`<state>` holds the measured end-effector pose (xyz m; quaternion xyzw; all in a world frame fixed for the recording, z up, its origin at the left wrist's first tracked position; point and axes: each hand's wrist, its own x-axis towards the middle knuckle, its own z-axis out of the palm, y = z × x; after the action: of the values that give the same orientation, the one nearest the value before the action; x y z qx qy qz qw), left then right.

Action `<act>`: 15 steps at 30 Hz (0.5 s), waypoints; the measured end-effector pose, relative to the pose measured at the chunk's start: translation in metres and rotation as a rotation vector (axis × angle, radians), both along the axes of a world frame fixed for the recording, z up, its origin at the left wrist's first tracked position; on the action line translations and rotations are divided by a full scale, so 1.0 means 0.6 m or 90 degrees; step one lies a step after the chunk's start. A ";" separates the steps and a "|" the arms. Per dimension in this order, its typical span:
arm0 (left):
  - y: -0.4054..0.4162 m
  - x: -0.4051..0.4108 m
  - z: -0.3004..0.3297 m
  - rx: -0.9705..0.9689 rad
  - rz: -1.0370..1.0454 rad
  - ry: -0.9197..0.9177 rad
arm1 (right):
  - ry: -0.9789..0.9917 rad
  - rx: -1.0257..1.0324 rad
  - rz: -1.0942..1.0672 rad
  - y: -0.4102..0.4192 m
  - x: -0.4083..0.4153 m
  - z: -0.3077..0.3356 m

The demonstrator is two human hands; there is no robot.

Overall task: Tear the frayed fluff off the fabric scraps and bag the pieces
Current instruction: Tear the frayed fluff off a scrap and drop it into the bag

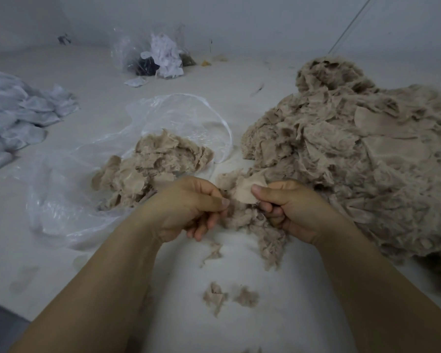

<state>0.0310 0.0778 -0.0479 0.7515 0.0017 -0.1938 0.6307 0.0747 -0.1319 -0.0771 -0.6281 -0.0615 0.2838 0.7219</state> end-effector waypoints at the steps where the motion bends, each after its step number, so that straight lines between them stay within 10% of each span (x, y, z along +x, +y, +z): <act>1: 0.000 0.001 -0.001 -0.002 0.006 0.005 | -0.005 -0.002 0.000 0.000 0.000 0.000; 8: -0.030 0.013 -0.014 0.013 0.042 0.010 | -0.022 -0.021 0.019 0.001 0.002 -0.003; 15: 0.007 0.060 -0.007 -0.250 0.496 -0.120 | -0.036 -0.028 0.026 0.000 0.008 -0.011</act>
<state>0.0668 0.0821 -0.0521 0.5753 0.1901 0.1309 0.7847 0.0792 -0.1319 -0.0837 -0.6503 -0.0888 0.2819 0.6999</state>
